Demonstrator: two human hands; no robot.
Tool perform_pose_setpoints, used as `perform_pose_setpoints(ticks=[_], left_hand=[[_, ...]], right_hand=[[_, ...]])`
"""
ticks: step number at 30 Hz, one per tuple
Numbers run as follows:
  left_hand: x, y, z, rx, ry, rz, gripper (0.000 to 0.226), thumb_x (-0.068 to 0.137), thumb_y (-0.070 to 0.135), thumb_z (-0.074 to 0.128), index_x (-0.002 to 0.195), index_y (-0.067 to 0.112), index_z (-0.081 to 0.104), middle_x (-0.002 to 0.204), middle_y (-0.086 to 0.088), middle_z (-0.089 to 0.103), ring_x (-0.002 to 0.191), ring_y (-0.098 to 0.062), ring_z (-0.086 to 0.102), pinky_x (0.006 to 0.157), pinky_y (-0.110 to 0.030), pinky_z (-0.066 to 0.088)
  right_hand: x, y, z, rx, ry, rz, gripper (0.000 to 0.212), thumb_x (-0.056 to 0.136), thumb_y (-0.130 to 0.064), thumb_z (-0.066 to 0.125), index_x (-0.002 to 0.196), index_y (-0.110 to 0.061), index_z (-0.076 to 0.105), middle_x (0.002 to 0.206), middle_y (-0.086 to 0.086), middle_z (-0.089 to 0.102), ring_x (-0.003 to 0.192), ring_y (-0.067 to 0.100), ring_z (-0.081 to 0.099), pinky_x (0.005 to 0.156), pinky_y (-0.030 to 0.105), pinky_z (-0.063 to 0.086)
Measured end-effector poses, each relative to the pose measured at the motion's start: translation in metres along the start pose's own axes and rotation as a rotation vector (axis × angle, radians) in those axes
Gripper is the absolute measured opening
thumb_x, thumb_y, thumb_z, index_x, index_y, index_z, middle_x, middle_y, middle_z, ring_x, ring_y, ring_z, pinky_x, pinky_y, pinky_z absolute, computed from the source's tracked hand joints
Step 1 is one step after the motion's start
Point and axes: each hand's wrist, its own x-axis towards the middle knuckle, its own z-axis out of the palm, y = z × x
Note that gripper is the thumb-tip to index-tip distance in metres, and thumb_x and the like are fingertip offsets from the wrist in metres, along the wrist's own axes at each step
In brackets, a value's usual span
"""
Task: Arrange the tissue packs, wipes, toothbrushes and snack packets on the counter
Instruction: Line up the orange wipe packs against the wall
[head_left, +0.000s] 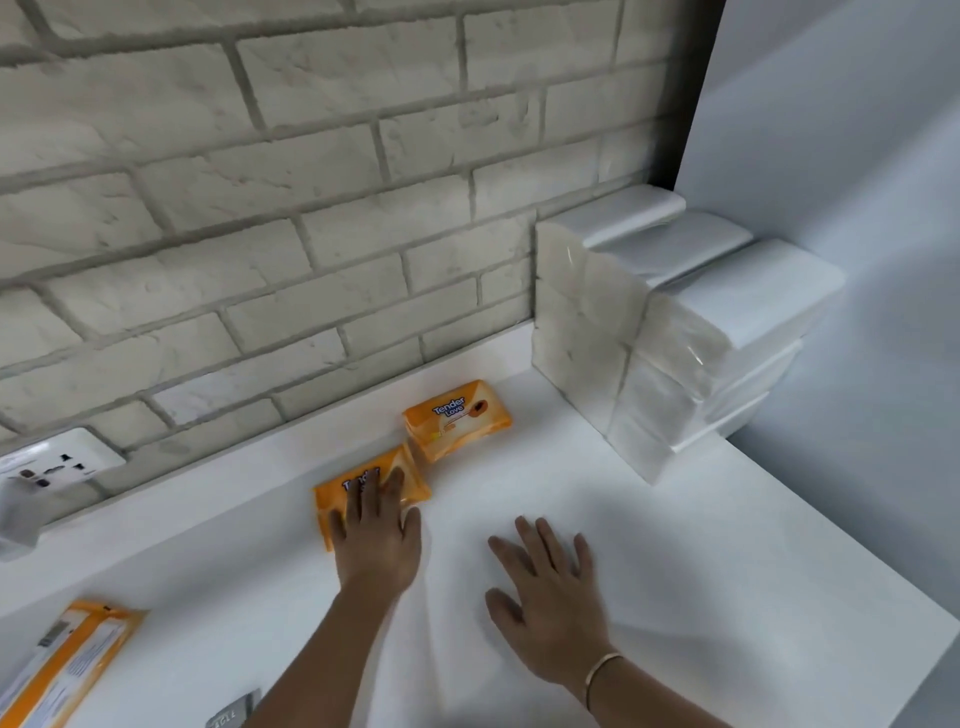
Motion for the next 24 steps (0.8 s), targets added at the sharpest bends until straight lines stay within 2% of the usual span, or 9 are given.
perform_pose_setpoints(ticks=[3, 6, 8, 16, 20, 22, 24], left_hand=[[0.015, -0.001, -0.003, 0.021, -0.012, -0.010, 0.066, 0.097, 0.053, 0.031, 0.156, 0.025, 0.042, 0.162, -0.013, 0.040, 0.151, -0.042, 0.033, 0.113, -0.067, 0.032], [0.030, 0.005, -0.009, 0.005, -0.094, -0.047, 0.065, 0.104, 0.054, 0.031, 0.164, 0.034, 0.017, 0.173, -0.005, 0.014, 0.159, -0.034, 0.008, 0.124, -0.061, 0.014], [0.039, 0.008, -0.013, -0.008, -0.131, -0.058, 0.068, 0.104, 0.058, 0.028, 0.164, 0.035, 0.007, 0.174, -0.002, 0.003, 0.160, -0.031, -0.001, 0.126, -0.060, 0.006], [0.052, 0.014, -0.017, -0.021, -0.185, -0.049, 0.073, 0.103, 0.063, 0.025, 0.164, 0.034, -0.001, 0.174, -0.002, -0.004, 0.160, -0.031, -0.007, 0.126, -0.059, 0.003], [0.047, 0.011, -0.018, -0.058, -0.128, -0.025, 0.068, 0.104, 0.056, 0.034, 0.164, 0.029, 0.014, 0.173, -0.003, 0.011, 0.160, -0.032, 0.005, 0.125, -0.058, 0.010], [0.037, 0.005, -0.020, -0.095, -0.011, 0.021, 0.062, 0.102, 0.046, 0.048, 0.158, 0.025, 0.034, 0.166, -0.008, 0.033, 0.155, -0.036, 0.023, 0.123, -0.057, 0.022], [0.021, -0.002, -0.023, -0.116, 0.074, 0.064, 0.049, 0.097, 0.037, 0.058, 0.143, 0.020, 0.054, 0.148, -0.010, 0.055, 0.140, -0.038, 0.045, 0.114, -0.055, 0.039]], right_hand=[[0.001, 0.000, 0.003, -0.008, 0.011, 0.001, 0.060, 0.092, -0.063, 0.046, 0.148, -0.044, 0.042, 0.162, -0.002, 0.040, 0.151, 0.026, 0.034, 0.116, 0.059, 0.015], [0.000, 0.000, 0.003, 0.001, 0.020, -0.003, 0.060, 0.091, -0.063, 0.049, 0.147, -0.044, 0.044, 0.160, -0.001, 0.042, 0.149, 0.026, 0.038, 0.115, 0.059, 0.018], [0.000, 0.000, 0.004, -0.004, 0.033, -0.010, 0.060, 0.090, -0.063, 0.050, 0.146, -0.044, 0.045, 0.160, -0.001, 0.044, 0.148, 0.026, 0.039, 0.114, 0.059, 0.019], [0.004, 0.003, 0.009, -0.008, 0.066, -0.020, 0.060, 0.091, -0.064, 0.046, 0.148, -0.045, 0.042, 0.162, -0.001, 0.040, 0.150, 0.027, 0.036, 0.115, 0.059, 0.018], [0.004, 0.005, 0.009, -0.014, 0.080, -0.017, 0.059, 0.092, -0.065, 0.044, 0.148, -0.045, 0.041, 0.163, -0.002, 0.038, 0.151, 0.027, 0.034, 0.116, 0.058, 0.015], [0.003, 0.005, 0.009, -0.016, 0.089, -0.016, 0.059, 0.092, -0.065, 0.043, 0.148, -0.046, 0.040, 0.163, -0.002, 0.037, 0.152, 0.027, 0.032, 0.117, 0.058, 0.014], [0.002, 0.004, 0.007, -0.009, 0.089, -0.013, 0.059, 0.093, -0.065, 0.041, 0.149, -0.046, 0.040, 0.164, -0.002, 0.036, 0.153, 0.027, 0.029, 0.118, 0.058, 0.012]])
